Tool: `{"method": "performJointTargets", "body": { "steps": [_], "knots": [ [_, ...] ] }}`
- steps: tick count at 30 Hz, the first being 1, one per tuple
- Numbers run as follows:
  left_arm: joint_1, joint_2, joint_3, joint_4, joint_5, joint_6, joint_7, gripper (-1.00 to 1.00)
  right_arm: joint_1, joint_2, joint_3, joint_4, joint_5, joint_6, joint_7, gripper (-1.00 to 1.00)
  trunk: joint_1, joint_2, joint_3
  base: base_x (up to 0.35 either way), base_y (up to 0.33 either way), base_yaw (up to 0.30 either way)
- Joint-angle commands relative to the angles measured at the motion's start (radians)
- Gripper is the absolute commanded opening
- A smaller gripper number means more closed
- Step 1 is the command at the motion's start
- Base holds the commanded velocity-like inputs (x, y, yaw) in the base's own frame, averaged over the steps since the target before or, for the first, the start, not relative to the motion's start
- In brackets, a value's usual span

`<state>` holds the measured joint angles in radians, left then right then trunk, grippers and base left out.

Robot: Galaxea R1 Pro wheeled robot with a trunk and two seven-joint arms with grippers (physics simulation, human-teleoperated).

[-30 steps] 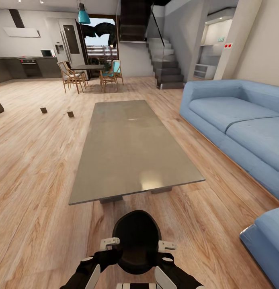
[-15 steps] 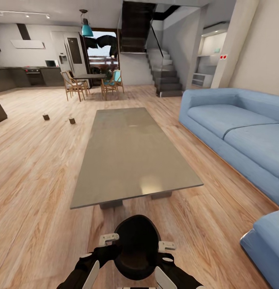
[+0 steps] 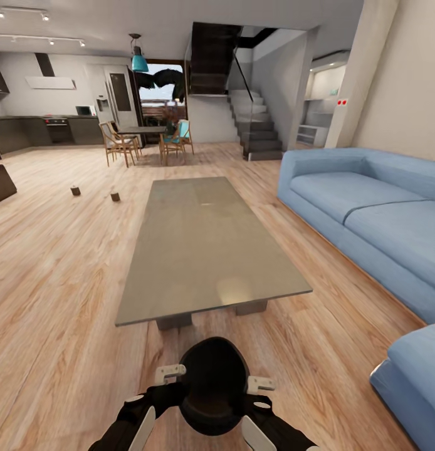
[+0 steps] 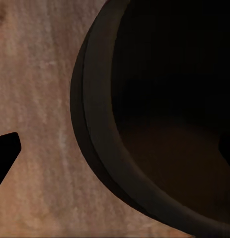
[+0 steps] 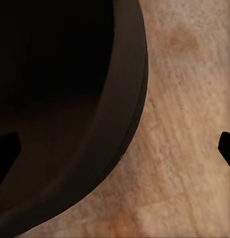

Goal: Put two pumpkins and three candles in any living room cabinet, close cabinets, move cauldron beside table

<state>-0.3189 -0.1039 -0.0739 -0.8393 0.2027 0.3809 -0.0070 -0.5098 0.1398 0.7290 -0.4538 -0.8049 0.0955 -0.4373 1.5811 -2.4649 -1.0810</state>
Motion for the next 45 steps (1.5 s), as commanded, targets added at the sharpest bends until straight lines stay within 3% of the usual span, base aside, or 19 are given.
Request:
{"method": "performJointTargets", "body": {
  "steps": [1, 26, 29, 37, 45],
  "knots": [
    [0.000, 0.000, 0.000, -0.001, 0.004, 0.007, -0.001, 1.00, -0.001, -0.001, 0.007, -0.002, -0.003, 0.005, -0.008, 1.00, -0.004, 0.007, 0.002, -0.002, 0.000, 0.000],
    [-0.003, 0.000, -0.002, -0.003, 0.002, 0.034, 0.002, 1.00, -0.001, -0.006, 0.006, -0.002, -0.003, 0.000, -0.009, 1.00, -0.100, 0.182, 0.081, 0.000, 0.000, 0.000],
    [-0.010, 0.000, -0.002, -0.004, 0.002, 0.059, 0.015, 1.00, -0.001, -0.006, 0.006, -0.002, -0.003, 0.000, -0.009, 1.00, -0.111, 0.203, 0.090, 0.000, 0.000, 0.000],
    [-0.035, 0.002, 0.000, -0.043, 0.004, 0.200, 0.130, 1.00, -0.001, -0.006, 0.006, -0.001, -0.004, 0.001, -0.009, 1.00, -0.142, 0.259, 0.115, 0.000, 0.000, 0.000],
    [-0.036, 0.002, 0.000, -0.054, 0.003, 0.221, 0.143, 1.00, -0.001, -0.006, 0.005, -0.001, -0.005, -0.002, -0.009, 1.00, -0.173, 0.315, 0.140, 0.000, 0.000, 0.000]
  ]
}}
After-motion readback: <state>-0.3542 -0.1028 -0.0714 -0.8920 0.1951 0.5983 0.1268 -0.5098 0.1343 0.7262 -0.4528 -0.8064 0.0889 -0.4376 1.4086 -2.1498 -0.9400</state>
